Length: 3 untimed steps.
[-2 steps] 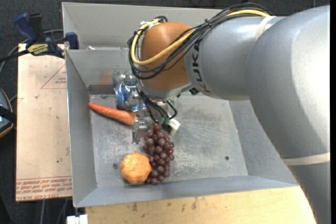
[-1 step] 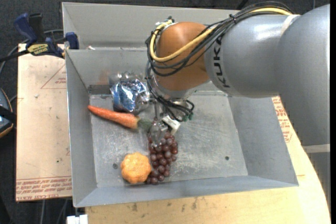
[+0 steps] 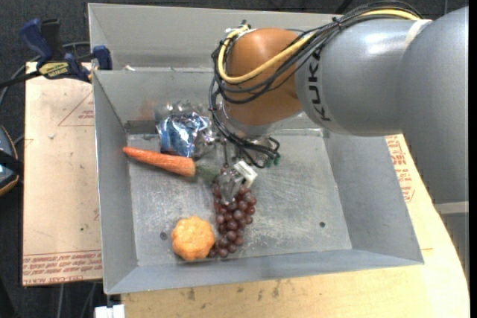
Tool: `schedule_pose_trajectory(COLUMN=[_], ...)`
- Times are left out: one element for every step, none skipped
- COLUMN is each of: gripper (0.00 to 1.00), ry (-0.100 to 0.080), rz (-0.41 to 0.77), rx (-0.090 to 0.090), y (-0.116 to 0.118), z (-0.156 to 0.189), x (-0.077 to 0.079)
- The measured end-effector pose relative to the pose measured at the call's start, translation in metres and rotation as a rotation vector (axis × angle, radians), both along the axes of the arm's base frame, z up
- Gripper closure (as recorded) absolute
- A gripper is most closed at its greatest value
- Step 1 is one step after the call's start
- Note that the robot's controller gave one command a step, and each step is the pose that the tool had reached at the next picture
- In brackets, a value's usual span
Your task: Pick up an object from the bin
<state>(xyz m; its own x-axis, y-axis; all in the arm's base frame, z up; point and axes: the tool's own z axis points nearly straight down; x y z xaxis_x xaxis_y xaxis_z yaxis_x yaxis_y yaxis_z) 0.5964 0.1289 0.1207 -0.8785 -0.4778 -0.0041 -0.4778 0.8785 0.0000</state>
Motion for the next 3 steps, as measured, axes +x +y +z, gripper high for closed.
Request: schedule_pose_trajectory(gripper=[0.0, 1.0, 1.0], ry=[0.001, -0.017, -0.017], rz=[-0.277, 0.45, 0.446], rx=[0.001, 0.01, 0.008], y=[0.041, -0.016, -0.018], z=[-0.026, -0.042, -0.042], x=[0.005, 0.006, 0.006])
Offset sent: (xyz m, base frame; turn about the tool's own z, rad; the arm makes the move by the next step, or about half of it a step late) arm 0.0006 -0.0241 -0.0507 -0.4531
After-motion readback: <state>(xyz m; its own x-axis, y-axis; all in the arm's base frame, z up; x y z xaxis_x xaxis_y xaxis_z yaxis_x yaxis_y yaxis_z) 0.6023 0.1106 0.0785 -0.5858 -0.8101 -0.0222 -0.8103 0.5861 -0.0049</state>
